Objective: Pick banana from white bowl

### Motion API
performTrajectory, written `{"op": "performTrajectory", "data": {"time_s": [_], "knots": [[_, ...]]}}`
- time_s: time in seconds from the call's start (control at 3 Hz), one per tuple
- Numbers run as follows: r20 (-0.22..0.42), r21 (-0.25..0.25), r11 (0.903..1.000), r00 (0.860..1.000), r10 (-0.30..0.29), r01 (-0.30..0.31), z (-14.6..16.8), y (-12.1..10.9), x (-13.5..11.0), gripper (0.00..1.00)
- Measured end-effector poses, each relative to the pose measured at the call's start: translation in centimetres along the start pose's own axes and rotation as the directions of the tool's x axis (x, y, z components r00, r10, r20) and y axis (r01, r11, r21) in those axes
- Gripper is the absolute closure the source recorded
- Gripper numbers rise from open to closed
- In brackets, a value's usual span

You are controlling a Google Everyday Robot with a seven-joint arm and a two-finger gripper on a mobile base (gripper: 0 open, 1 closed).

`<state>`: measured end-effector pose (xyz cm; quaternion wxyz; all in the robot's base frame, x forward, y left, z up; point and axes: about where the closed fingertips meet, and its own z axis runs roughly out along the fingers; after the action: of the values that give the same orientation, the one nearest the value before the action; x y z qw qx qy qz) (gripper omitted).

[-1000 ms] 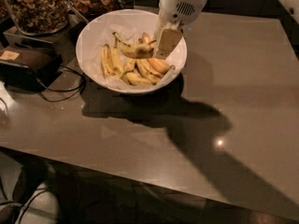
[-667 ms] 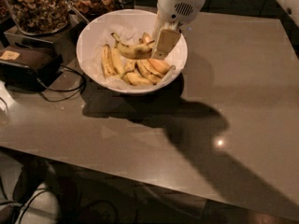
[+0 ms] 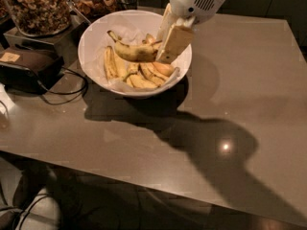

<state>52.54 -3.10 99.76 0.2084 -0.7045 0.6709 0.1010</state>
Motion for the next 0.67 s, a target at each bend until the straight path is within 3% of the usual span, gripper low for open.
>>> {"op": "performTrajectory", "data": {"time_s": [0.33,0.67], "knots": [[0.051,-0.037,0.9987,0.998,-0.034,0.036,-0.77,2.59,-0.67,1.0],[0.058,-0.045,0.9981,0.997,-0.04,0.043,-0.83,2.83,-1.16,1.0]]}}
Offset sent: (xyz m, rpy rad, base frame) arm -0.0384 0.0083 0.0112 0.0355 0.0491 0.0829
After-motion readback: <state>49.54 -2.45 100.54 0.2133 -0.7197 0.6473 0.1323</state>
